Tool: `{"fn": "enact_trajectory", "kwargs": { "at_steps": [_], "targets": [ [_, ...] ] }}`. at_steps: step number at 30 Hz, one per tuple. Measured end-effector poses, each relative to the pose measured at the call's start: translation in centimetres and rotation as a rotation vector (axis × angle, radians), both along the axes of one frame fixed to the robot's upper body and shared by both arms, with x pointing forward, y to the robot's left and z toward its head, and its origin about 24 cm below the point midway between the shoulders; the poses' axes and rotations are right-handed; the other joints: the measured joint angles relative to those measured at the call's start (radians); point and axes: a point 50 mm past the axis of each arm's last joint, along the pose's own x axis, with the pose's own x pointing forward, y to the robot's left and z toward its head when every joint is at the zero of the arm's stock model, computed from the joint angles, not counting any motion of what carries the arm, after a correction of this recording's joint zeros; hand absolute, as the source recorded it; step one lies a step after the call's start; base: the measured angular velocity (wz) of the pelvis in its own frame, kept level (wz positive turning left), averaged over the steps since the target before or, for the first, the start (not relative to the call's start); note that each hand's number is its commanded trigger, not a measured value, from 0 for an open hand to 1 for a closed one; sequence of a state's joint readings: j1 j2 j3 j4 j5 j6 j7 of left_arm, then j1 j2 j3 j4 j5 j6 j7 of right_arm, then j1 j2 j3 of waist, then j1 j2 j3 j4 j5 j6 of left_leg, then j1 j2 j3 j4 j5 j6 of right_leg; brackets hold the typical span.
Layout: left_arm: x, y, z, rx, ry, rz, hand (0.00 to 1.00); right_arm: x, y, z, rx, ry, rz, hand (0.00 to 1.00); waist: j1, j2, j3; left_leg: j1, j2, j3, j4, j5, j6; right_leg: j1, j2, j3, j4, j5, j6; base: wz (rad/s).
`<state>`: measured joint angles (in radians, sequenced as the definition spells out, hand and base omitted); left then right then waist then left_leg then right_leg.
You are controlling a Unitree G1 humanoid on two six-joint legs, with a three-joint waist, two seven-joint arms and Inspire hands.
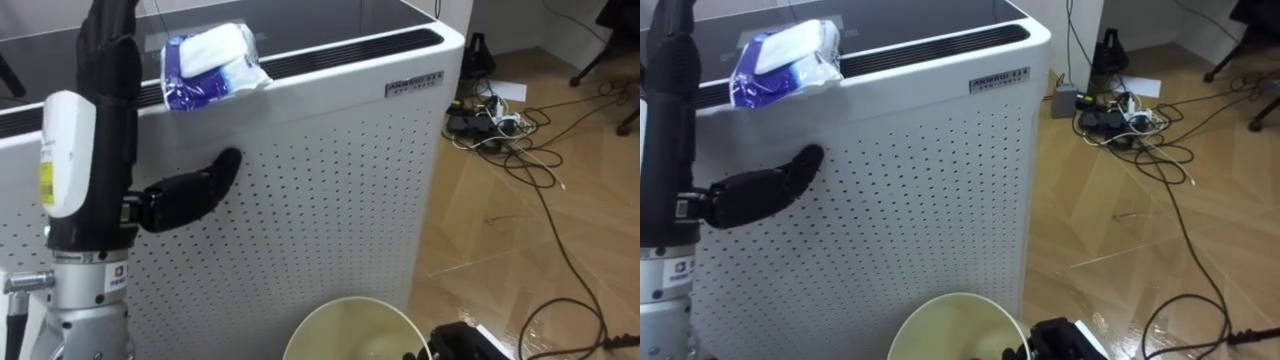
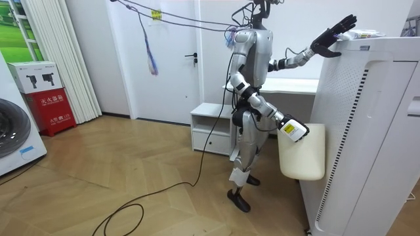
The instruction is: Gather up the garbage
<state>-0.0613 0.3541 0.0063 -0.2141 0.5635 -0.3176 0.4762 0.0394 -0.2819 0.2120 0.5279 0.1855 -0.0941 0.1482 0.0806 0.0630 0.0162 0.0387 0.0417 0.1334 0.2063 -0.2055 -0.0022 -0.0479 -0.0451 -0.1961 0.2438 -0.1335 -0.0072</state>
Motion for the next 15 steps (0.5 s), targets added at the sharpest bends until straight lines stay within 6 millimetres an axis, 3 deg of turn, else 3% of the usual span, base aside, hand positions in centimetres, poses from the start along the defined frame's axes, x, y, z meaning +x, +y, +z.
{"fn": "enact_trajectory", "kwargs": {
  "at_steps": [15],
  "targets": [
    [0.09,0.05,0.34,0.109,0.005,0.013,0.0,-0.06,-0.04,-0.08,-0.001,0.011,0.001,1.0,-0.001,0.01,0.0006,0.008,0.0,-0.001,-0.005,0.0,0.0,0.01,0.003,0.007,-0.008,0.002,0.003,0.0]
  ]
}}
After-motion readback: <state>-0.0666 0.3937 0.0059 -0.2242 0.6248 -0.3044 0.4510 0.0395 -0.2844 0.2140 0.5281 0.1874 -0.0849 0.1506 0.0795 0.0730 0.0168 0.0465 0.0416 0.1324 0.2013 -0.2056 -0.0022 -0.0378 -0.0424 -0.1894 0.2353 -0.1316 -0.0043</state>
